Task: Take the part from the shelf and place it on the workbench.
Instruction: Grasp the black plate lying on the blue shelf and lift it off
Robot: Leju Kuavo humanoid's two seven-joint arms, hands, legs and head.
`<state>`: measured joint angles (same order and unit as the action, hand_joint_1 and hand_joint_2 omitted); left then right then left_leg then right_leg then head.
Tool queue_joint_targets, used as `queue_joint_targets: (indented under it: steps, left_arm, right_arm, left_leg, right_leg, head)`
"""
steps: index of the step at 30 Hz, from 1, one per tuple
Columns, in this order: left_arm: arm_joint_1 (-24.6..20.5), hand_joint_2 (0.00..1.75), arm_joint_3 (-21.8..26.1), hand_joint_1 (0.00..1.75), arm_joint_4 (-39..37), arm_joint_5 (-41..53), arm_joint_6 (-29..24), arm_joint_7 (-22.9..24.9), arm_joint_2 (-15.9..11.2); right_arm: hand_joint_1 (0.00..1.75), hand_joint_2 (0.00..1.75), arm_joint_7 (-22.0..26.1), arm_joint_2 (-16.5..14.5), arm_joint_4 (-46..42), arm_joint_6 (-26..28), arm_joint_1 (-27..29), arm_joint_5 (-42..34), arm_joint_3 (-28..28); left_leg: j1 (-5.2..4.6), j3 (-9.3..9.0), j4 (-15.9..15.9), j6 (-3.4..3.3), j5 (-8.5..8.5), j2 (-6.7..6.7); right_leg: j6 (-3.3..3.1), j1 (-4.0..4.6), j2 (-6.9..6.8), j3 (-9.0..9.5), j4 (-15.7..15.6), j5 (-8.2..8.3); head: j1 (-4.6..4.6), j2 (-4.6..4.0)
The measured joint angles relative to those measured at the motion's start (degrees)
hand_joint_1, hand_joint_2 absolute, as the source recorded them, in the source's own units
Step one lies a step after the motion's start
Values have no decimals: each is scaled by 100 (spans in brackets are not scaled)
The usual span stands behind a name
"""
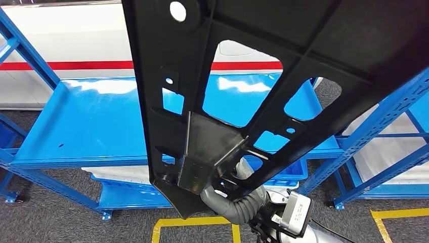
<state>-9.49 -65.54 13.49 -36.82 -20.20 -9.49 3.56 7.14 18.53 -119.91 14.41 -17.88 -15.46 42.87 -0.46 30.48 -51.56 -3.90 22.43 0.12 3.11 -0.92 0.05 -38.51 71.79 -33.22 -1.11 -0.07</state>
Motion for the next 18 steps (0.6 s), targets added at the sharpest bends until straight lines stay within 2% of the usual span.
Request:
queue_joint_targets:
  steps: [1, 2, 3, 4, 5, 6, 7, 8, 9, 10, 11, 13, 14, 15, 16, 17, 18]
  left_arm:
    - [3, 175, 1, 0, 0, -2, -1, 0, 1]
    - [3, 175, 2, 0, 0, -7, -2, 0, 1]
    - [3, 175, 4, 0, 0, -11, -2, 0, 0]
    - [1, 175, 6, 0, 0, -15, -2, -1, 1]
    - [1, 175, 9, 0, 0, -18, -2, -2, 2]
    - [2, 175, 11, 0, 0, -19, -3, -3, 2]
    - [5, 175, 13, 0, 0, -20, -3, -4, 3]
    - [11, 175, 14, 0, -1, -21, -3, -4, 2]
    - [18, 175, 14, 0, -1, -21, -3, -4, -1]
    - [27, 175, 14, 0, -2, -21, -2, -4, -2]
    - [34, 175, 15, 0, -2, -21, -2, -4, -3]
    - [41, 175, 15, 0, -2, -21, -2, -4, -2]
    - [41, 175, 15, 0, -2, -21, -2, -4, -2]
    - [42, 175, 15, 0, -2, -21, -2, -4, -2]
    - [42, 175, 15, 0, -2, -21, -1, -4, -2]
    - [41, 175, 15, 0, -2, -21, -1, -4, -2]
    - [34, 175, 15, 0, -2, -20, -1, -4, -2]
  right_arm:
    - [175, 175, -1, 1, 0, 0, -1, -7, -1]
    - [175, 175, -2, 2, 0, -1, -5, -10, -1]
    - [175, 175, -2, 2, 0, 0, -12, -13, -1]
    - [175, 175, -4, 2, -2, -1, -22, -16, -2]
    - [175, 175, -7, 2, -5, -1, -30, -20, -4]
    - [175, 175, -8, 2, -11, -1, -39, -23, -5]
    - [175, 175, -9, 2, -16, -1, -45, -25, -7]
    - [175, 175, -9, 3, -20, -1, -47, -27, -7]
    - [175, 175, -10, 3, -22, -1, -50, -29, -7]
    - [175, 175, -11, 3, -22, -1, -51, -29, -7]
    - [175, 175, -11, 2, -24, -1, -54, -29, -7]
    - [175, 175, -12, 2, -27, -1, -57, -31, -7]
    - [175, 175, -12, 2, -28, -1, -57, -33, -7]
    - [175, 175, -12, 2, -28, -1, -57, -38, -7]
    - [175, 175, -11, 2, -28, -1, -57, -48, -7]
    - [175, 175, -10, 2, -29, -1, -58, -58, -7]
    - [175, 175, -8, 2, -31, -2, -60, -67, -8]
  left_leg:
    - [6, 94, -27, 13, -53, 1]
    - [14, 186, -69, 31, -96, 1]
    - [19, 273, -126, 53, -127, -2]
    - [17, 348, -195, 76, -149, -7]
    - [11, 402, -252, 106, -174, -10]
    - [4, 441, -294, 135, -205, -13]
    - [3, 466, -314, 169, -241, -15]
    - [11, 488, -320, 207, -266, -15]
    - [23, 525, -360, 245, -218, -16]
    - [37, 584, -475, 283, -68, -17]
    - [51, 673, -720, 321, 194, -17]
    - [68, 883, -1495, 374, 776, -16]
    - [74, 950, -1875, 386, 935, -16]
    - [77, 948, -2106, 385, 943, -16]
    - [77, 849, -2135, 371, 832, -16]
    - [72, 647, -1944, 341, 663, -17]
    - [59, 346, -1560, 295, 520, -19]
  right_leg:
    - [10, -7, -1, 121, -27, 162]
    - [21, -18, -1, 344, -268, 360]
    - [35, -31, -2, 640, -667, 469]
    - [39, -27, 4, 950, -1127, 468]
    - [27, -21, 10, 1175, -1482, 405]
    - [3, -7, 16, 1303, -1705, 320]
    - [-39, 13, 22, 1332, -1786, 292]
    - [-95, 9, 16, 1283, -1764, 319]
    - [-146, 6, 9, 1236, -1756, 363]
    - [-199, 0, 1, 1177, -1752, 417]
    - [-243, -8, -7, 1103, -1754, 483]
    - [-279, 1, -10, 938, -1748, 617]
    - [-281, 9, -11, 851, -1745, 683]
    - [-281, 17, -12, 768, -1743, 744]
    - [-278, 28, -12, 685, -1741, 806]
    - [-274, 39, -10, 609, -1741, 866]
    - [-270, 48, -6, 544, -1741, 924]
  head:
    - [0, 0]
    - [0, 0]
    - [-1, 0]
    - [0, 0]
    - [3, 0]
    - [4, 0]
    - [6, 0]
    - [7, 0]
    - [7, 0]
    - [9, 0]
    - [11, 0]
    - [15, 0]
    - [15, 0]
    - [15, 0]
    - [15, 0]
    - [15, 0]
    - [15, 0]
